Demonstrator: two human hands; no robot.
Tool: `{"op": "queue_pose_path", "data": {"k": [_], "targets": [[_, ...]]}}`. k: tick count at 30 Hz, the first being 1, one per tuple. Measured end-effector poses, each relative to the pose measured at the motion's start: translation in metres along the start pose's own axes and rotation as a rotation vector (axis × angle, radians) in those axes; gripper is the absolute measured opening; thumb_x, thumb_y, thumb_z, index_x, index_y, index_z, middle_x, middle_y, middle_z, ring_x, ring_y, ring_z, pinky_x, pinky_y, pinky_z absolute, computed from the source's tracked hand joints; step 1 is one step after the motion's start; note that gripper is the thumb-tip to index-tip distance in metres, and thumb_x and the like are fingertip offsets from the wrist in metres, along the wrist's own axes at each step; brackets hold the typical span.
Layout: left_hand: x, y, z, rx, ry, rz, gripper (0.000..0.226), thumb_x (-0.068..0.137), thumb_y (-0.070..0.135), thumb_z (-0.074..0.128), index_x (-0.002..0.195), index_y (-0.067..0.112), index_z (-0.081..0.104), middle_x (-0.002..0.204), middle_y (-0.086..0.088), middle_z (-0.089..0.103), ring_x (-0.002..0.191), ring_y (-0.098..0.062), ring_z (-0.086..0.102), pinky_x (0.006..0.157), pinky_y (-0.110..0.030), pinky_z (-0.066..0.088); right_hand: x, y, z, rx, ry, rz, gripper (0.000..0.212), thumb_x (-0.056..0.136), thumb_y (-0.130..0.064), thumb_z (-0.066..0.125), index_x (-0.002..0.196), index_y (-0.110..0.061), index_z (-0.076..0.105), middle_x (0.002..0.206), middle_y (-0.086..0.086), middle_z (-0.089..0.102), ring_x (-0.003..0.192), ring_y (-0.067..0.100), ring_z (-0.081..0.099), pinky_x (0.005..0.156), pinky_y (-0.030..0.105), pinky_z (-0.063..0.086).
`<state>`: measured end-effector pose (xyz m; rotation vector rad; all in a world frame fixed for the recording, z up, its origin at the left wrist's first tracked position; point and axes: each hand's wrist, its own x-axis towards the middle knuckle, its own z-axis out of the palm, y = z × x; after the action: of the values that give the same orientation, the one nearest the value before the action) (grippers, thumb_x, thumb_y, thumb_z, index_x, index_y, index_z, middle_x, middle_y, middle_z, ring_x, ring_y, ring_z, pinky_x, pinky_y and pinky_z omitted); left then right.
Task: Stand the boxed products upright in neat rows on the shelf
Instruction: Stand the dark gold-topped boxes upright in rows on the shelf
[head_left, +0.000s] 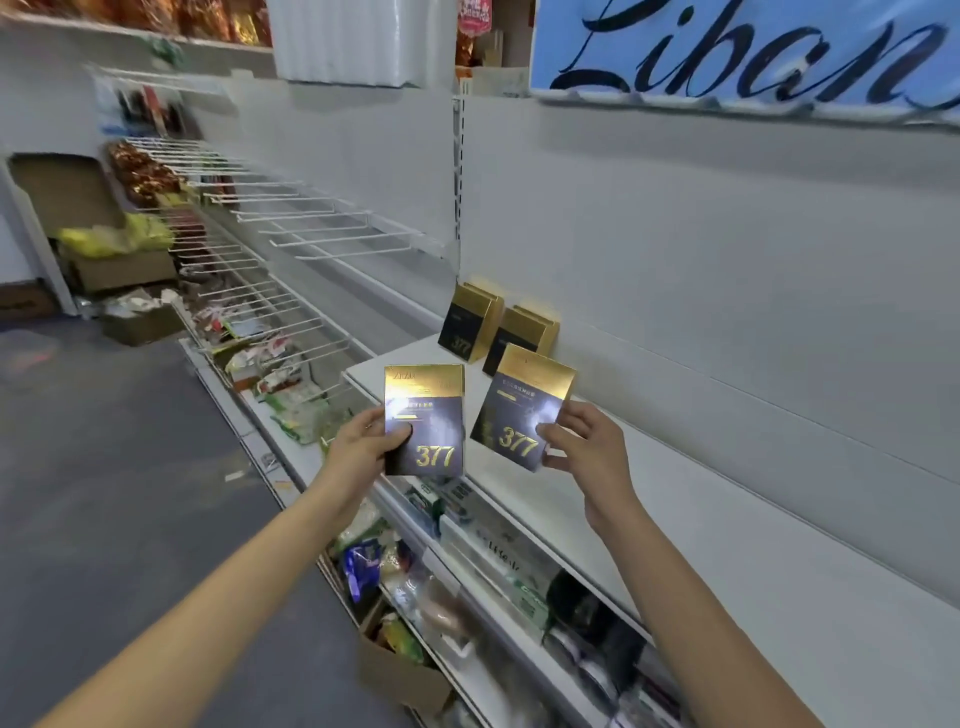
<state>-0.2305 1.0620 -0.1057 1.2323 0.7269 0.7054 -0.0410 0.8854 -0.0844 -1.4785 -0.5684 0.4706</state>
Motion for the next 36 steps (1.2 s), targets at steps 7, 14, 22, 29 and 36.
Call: {"op": "queue_pose_path", "data": {"k": [7, 14, 22, 29, 36], "targets": [[0.080, 0.003, -0.013, 0.124, -0.037, 0.059, 0.029, 0.096, -0.001, 0.061, 0.123, 0.006, 0.058, 0.114, -0.009, 0.075, 0.104, -0.027, 0.072, 0.081, -0.034, 0.060, 0.061, 0.017, 0.027, 0.006, 0.079, 0.032, 0.022, 0.091, -0.021, 0.072, 0.110, -0.011, 0.068, 0.106, 0.006, 0.076, 0.092, 0.025, 0.074, 0.069, 0.032, 0.060], [0.165, 0.003, -0.012, 0.125, -0.136, 0.054, 0.028, 0.096, 0.002, 0.061, 0.122, 0.011, 0.058, 0.110, -0.005, 0.075, 0.089, -0.016, 0.074, 0.072, -0.028, 0.059, 0.097, 0.024, 0.039, -0.037, 0.218, 0.043, 0.015, 0.091, -0.020, 0.072, 0.105, -0.016, 0.068, 0.105, 0.004, 0.076, 0.092, 0.024, 0.074, 0.070, 0.033, 0.059], [0.269, 0.005, -0.009, 0.147, -0.360, 0.006, 0.026, 0.094, 0.005, 0.066, 0.118, 0.015, 0.060, 0.115, -0.009, 0.074, 0.102, -0.028, 0.071, 0.082, -0.037, 0.055, 0.113, 0.034, 0.072, -0.017, 0.454, 0.040, 0.013, 0.092, -0.019, 0.071, 0.104, -0.017, 0.068, 0.105, 0.003, 0.076, 0.091, 0.021, 0.074, 0.070, 0.029, 0.061], [0.336, 0.008, -0.005, 0.199, -0.462, 0.017, 0.034, 0.098, 0.011, 0.063, 0.130, 0.012, 0.054, 0.128, -0.008, 0.067, 0.120, -0.028, 0.062, 0.103, -0.049, 0.051, 0.115, 0.043, 0.097, -0.014, 0.603, 0.020, 0.016, 0.092, -0.018, 0.071, 0.107, -0.017, 0.069, 0.105, 0.002, 0.076, 0.093, 0.018, 0.074, 0.070, 0.027, 0.061], [0.362, -0.009, -0.001, 0.326, -0.445, 0.361, 0.041, 0.098, 0.018, 0.063, 0.135, 0.027, 0.048, 0.131, -0.003, 0.056, 0.118, -0.021, 0.058, 0.089, -0.022, 0.052, 0.118, 0.039, 0.113, -0.067, 0.669, 0.002, 0.019, 0.091, -0.015, 0.072, 0.109, -0.015, 0.069, 0.103, 0.001, 0.075, 0.090, 0.013, 0.074, 0.066, 0.020, 0.057]]}}
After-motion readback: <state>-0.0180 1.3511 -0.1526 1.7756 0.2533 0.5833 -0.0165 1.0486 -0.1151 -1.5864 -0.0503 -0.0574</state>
